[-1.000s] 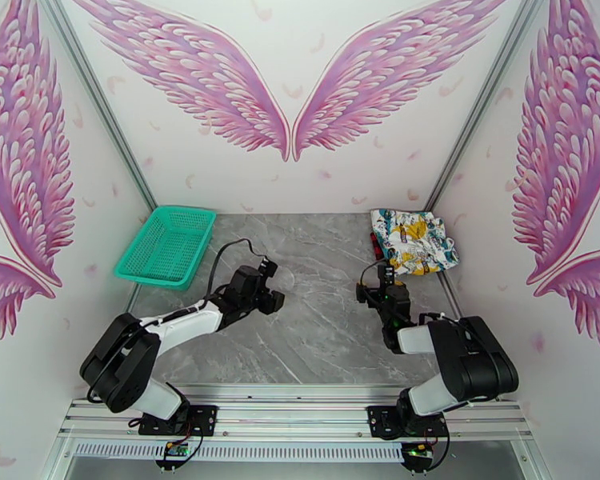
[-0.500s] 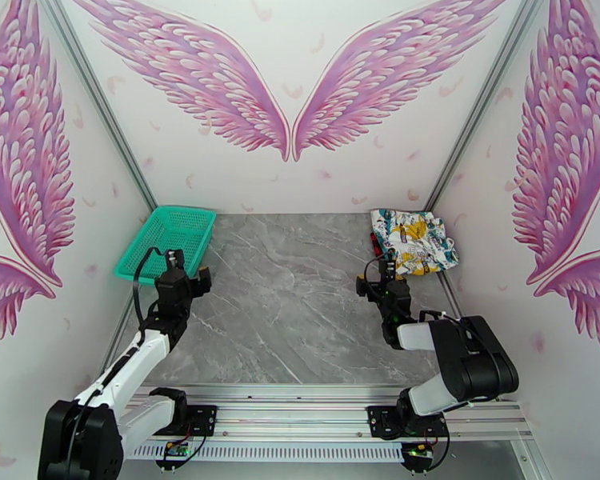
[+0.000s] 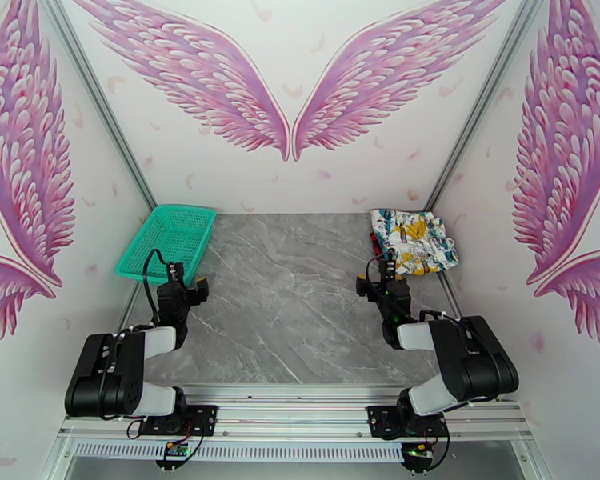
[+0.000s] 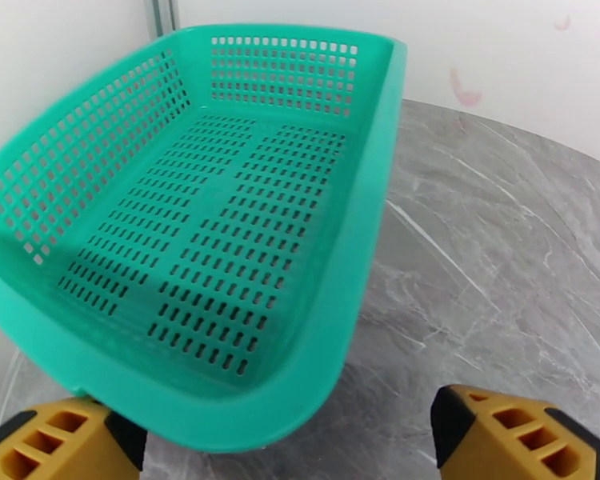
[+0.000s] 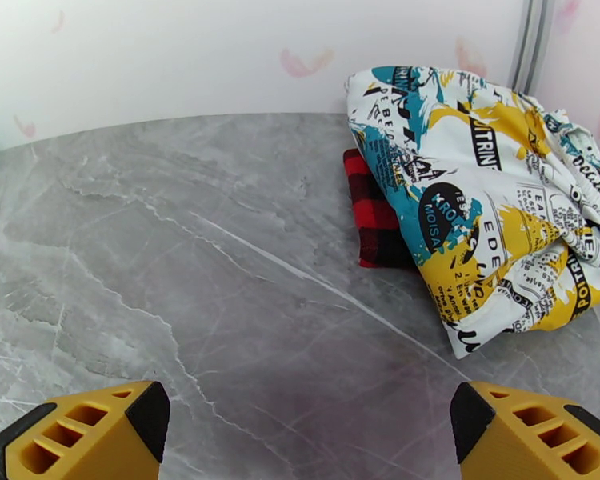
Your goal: Fold and stack the mixed laundry pile
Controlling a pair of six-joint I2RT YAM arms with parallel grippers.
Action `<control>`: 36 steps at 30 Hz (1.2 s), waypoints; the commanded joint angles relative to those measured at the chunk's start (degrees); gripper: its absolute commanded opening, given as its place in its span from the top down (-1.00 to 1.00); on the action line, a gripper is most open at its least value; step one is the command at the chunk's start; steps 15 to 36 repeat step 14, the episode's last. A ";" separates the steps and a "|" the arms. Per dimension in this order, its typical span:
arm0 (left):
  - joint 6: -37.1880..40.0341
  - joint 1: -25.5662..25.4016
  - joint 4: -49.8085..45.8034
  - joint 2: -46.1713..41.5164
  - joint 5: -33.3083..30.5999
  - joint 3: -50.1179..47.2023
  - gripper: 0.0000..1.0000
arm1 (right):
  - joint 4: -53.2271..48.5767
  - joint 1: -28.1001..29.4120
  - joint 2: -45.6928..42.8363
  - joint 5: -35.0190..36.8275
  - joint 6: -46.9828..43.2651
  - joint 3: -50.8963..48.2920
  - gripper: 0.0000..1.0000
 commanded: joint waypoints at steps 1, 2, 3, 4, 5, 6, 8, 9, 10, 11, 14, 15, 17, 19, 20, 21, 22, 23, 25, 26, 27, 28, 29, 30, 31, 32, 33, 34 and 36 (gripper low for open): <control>1.46 -0.76 5.11 1.81 1.38 2.04 -0.97 | -0.62 0.36 -0.50 0.11 0.16 1.10 -0.98; 2.38 -1.36 5.64 2.67 1.54 2.40 -0.98 | -0.63 0.32 -0.46 0.16 0.21 1.09 -0.98; 3.48 -2.24 4.55 2.84 1.29 2.86 -0.97 | -0.59 0.32 -0.51 0.14 0.22 1.11 -0.98; 3.62 -2.47 4.85 2.89 1.06 2.81 -0.98 | -0.59 0.32 -0.50 0.13 0.19 1.07 -0.98; 3.60 -2.19 4.67 2.98 2.21 2.82 -0.97 | -0.63 0.32 -0.49 0.11 0.17 1.11 -0.98; 3.62 -2.02 5.00 3.00 2.88 2.76 -0.98 | -0.67 0.32 -0.42 0.13 0.18 1.19 -0.98; 3.62 -1.91 5.00 2.97 3.05 2.73 -0.98 | -1.31 0.19 -0.12 -1.13 -0.12 1.67 -0.98; 3.62 -1.91 5.03 2.97 2.99 2.76 -0.97 | -1.51 0.18 -0.19 -1.30 -0.12 1.70 -0.98; 3.63 -1.99 4.96 2.96 2.97 2.76 -0.97 | -1.43 0.23 -0.18 -1.33 -0.12 1.72 -0.98; 3.62 -1.99 5.04 2.96 2.88 2.74 -0.97 | -1.38 0.21 -0.24 -1.36 -0.14 1.64 -0.98; 3.70 -2.08 5.13 2.96 2.70 2.64 -0.97 | -0.95 0.19 -0.30 -1.44 -0.21 1.43 -0.98; 3.70 -2.08 5.13 2.96 2.70 2.64 -0.97 | -0.95 0.19 -0.30 -1.44 -0.21 1.43 -0.98; 3.70 -2.08 5.13 2.96 2.70 2.64 -0.97 | -0.95 0.19 -0.30 -1.44 -0.21 1.43 -0.98; 3.70 -2.08 5.13 2.96 2.70 2.64 -0.97 | -0.95 0.19 -0.30 -1.44 -0.21 1.43 -0.98; 3.70 -2.08 5.13 2.96 2.70 2.64 -0.97 | -0.95 0.19 -0.30 -1.44 -0.21 1.43 -0.98; 3.70 -2.08 5.13 2.96 2.70 2.64 -0.97 | -0.95 0.19 -0.30 -1.44 -0.21 1.43 -0.98; 3.70 -2.08 5.13 2.96 2.70 2.64 -0.97 | -0.95 0.19 -0.30 -1.44 -0.21 1.43 -0.98; 3.70 -2.08 5.13 2.96 2.70 2.64 -0.97 | -0.95 0.19 -0.30 -1.44 -0.21 1.43 -0.98; 3.70 -2.08 5.13 2.96 2.70 2.64 -0.97 | -0.95 0.19 -0.30 -1.44 -0.21 1.43 -0.98; 3.70 -2.08 5.13 2.96 2.70 2.64 -0.97 | -0.95 0.19 -0.30 -1.44 -0.21 1.43 -0.98; 3.70 -2.08 5.13 2.96 2.70 2.64 -0.97 | -0.95 0.19 -0.30 -1.44 -0.21 1.43 -0.98; 3.70 -2.08 5.13 2.96 2.70 2.64 -0.97 | -0.95 0.19 -0.30 -1.44 -0.21 1.43 -0.98; 3.70 -2.08 5.13 2.96 2.70 2.64 -0.97 | -0.95 0.19 -0.30 -1.44 -0.21 1.43 -0.98; 3.70 -2.08 5.13 2.96 2.70 2.64 -0.97 | -0.95 0.19 -0.30 -1.44 -0.21 1.43 -0.98; 3.70 -2.08 5.13 2.96 2.70 2.64 -0.97 | -0.95 0.19 -0.30 -1.44 -0.21 1.43 -0.98; 3.70 -2.08 5.13 2.96 2.70 2.64 -0.97 | -0.95 0.19 -0.30 -1.44 -0.21 1.43 -0.98; 3.70 -2.08 5.13 2.96 2.70 2.64 -0.97 | -0.95 0.19 -0.30 -1.44 -0.21 1.43 -0.98; 3.70 -2.08 5.13 2.96 2.70 2.64 -0.97 | -0.95 0.19 -0.30 -1.44 -0.21 1.43 -0.98; 3.70 -2.08 5.13 2.96 2.70 2.64 -0.97 | -0.95 0.19 -0.30 -1.44 -0.21 1.43 -0.98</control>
